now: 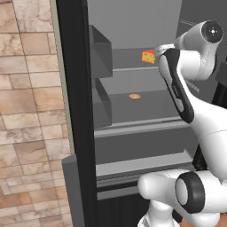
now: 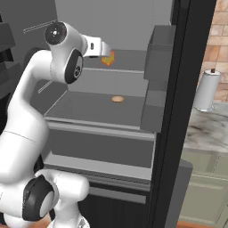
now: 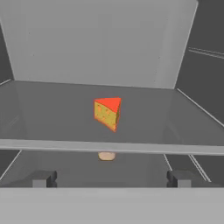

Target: Pick the cheese from the fridge and the cheese grater from the cabinet and place them next to the salad bowl.

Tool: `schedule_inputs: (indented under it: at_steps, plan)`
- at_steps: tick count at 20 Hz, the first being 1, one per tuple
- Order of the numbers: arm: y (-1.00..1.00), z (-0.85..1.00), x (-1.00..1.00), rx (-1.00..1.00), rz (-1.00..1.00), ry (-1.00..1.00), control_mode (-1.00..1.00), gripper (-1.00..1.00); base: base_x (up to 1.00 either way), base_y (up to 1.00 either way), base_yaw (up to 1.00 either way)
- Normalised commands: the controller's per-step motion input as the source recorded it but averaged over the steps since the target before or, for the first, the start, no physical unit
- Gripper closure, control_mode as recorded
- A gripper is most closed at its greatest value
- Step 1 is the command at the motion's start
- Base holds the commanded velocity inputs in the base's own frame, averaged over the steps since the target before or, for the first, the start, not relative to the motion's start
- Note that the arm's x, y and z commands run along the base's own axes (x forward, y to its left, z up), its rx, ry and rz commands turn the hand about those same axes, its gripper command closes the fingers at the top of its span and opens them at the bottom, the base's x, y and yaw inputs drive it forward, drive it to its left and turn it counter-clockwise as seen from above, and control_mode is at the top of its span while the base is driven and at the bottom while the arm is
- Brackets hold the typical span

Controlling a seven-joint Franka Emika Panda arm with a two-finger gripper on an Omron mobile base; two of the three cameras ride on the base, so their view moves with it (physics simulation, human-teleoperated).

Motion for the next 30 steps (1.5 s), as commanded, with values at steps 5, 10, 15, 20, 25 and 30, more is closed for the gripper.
schedule_inputs:
  at_steps: [5, 10, 15, 20, 25, 30]
  plan:
    - [0.04, -0.11, 0.19, 0.0, 0.04, 0.0, -1.0, -1.0, 0.0, 0.0, 0.0]
    - [0.0, -0.21, 0.2, 0.0, 0.03, 0.0, -1.0, -1.0, 0.0, 0.0, 0.0]
    - [0.0, -0.19, 0.3, 0.0, 0.03, 0.0, -1.0, -1.0, 0.0, 0.0, 0.0]
    - [0.0, -0.06, 0.32, 0.0, 0.01, 0.0, -1.0, -1.0, 0.0, 0.0, 0.0]
    - [0.0, 0.0, 0.3, 0.0, 0.0, 0.0, -1.0, -1.0, 0.0, 0.0, 0.0]
    - [0.0, 0.02, 0.27, 0.0, 0.0, 0.03, -1.0, -1.0, 0.0, 0.0, 0.0]
